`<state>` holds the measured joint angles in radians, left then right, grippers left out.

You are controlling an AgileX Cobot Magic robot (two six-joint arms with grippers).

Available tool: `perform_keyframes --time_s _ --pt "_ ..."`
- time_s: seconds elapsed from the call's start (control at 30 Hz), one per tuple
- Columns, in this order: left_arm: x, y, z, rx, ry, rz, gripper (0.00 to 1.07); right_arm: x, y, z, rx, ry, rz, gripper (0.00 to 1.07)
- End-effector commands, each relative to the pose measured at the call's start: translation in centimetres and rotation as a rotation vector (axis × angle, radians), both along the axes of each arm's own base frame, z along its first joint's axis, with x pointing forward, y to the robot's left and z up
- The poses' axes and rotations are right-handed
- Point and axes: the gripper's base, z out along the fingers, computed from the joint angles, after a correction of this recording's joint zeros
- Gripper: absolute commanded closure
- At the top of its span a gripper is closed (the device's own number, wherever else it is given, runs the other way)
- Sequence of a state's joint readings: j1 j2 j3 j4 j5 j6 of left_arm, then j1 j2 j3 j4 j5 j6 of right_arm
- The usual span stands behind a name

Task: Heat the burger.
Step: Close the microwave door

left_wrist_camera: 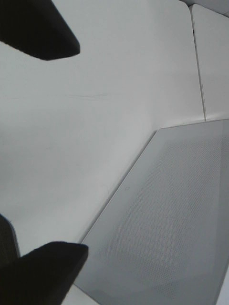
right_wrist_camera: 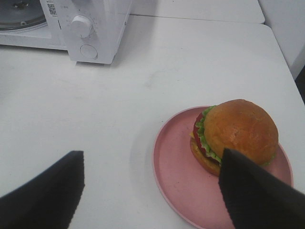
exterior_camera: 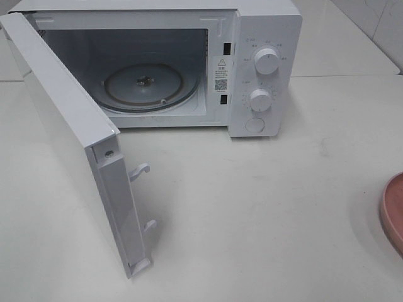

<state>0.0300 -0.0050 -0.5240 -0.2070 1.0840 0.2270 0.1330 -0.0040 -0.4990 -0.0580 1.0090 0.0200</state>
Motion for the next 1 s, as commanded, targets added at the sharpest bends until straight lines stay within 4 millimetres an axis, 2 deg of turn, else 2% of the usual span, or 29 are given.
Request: perform_keyframes --time_s 0.03,0.1,0.17,0.2,0.23,0.27,0.33,0.37,0.43,0.47,0.53,0.57,0.6,0.63,0.67,0.73,0.77,0.8,0.87,0.97,1.0 --pt "-0.2 -0.1 0.0 -0.015 -0.022 -0.004 0.10 -0.3 0.0 0.0 0.010 -0.037 -0.003 0.31" --pt "-0.1 -0.1 0.5 -0.014 -0.025 -0.002 0.12 -0.3 0.0 0.0 0.010 -0.037 -0.003 0.31" --pt "0.3 0.0 1.6 -0.017 -0.050 0.003 0.20 -0.3 0.0 0.0 0.010 -0.037 -0.003 0.31" --pt "0.3 0.0 1.6 -0.017 -0.050 0.003 0.20 -0.3 0.0 0.0 0.010 -0.037 -0.003 0.31" --pt "0.7 0.0 2.0 -0.019 -0.053 0.007 0.28 -0.3 0.0 0.0 0.011 -0.037 -0.004 0.31" --pt "0.7 0.0 2.0 -0.019 -0.053 0.007 0.28 -0.3 0.0 0.0 0.011 -0.037 -0.004 0.31" --pt "1.8 0.1 2.2 -0.019 -0.023 0.010 0.42 -0.3 0.0 0.0 0.012 -0.037 -0.005 0.31" --pt "1.8 0.1 2.2 -0.019 -0.023 0.010 0.42 -0.3 0.0 0.0 0.012 -0.037 -0.005 0.31" --pt "3.0 0.1 2.3 -0.023 0.011 0.015 0.58 -0.3 0.0 0.0 0.012 -0.037 -0.005 0.31" --pt "3.0 0.1 2.3 -0.023 0.011 0.015 0.58 -0.3 0.0 0.0 0.012 -0.037 -0.005 0.31" --pt "4.9 0.3 2.5 -0.022 0.041 0.031 0.87 -0.3 0.0 0.0 0.012 -0.037 -0.005 0.31" --pt "4.9 0.3 2.5 -0.022 0.041 0.031 0.87 -0.3 0.0 0.0 0.012 -0.037 -0.005 0.31" --pt "5.5 0.3 2.5 -0.023 0.050 0.034 0.97 -0.3 0.0 0.0 0.012 -0.037 -0.005 0.31" --pt "5.5 0.3 2.5 -0.023 0.050 0.034 0.97 -0.3 0.0 0.0 0.012 -0.037 -0.005 0.31" --pt "6.5 0.4 2.6 -0.023 0.054 0.041 1.07 -0.3 0.0 0.0 0.012 -0.037 -0.005 0.31" --pt "7.1 0.5 2.7 -0.025 0.049 0.046 1.07 -0.3 0.0 0.0 0.012 -0.037 -0.005 0.31" --pt "8.1 0.6 2.9 -0.023 0.026 0.056 1.07 -0.3 0.0 0.0 0.012 -0.037 -0.005 0.31" --pt "8.1 0.6 2.9 -0.023 0.026 0.056 1.07 -0.3 0.0 0.0 0.012 -0.037 -0.005 0.31" --pt "10.1 0.8 3.2 0.012 -0.013 0.052 1.07 -0.3 0.0 0.0 0.012 -0.037 -0.005 0.32" --pt "10.6 0.8 3.3 0.019 -0.023 0.050 1.07 -0.3 0.0 0.0 0.012 -0.037 -0.005 0.32" --pt "11.5 0.8 3.3 0.029 -0.038 0.046 1.07 -0.3 0.0 0.0 0.012 -0.037 -0.005 0.32"
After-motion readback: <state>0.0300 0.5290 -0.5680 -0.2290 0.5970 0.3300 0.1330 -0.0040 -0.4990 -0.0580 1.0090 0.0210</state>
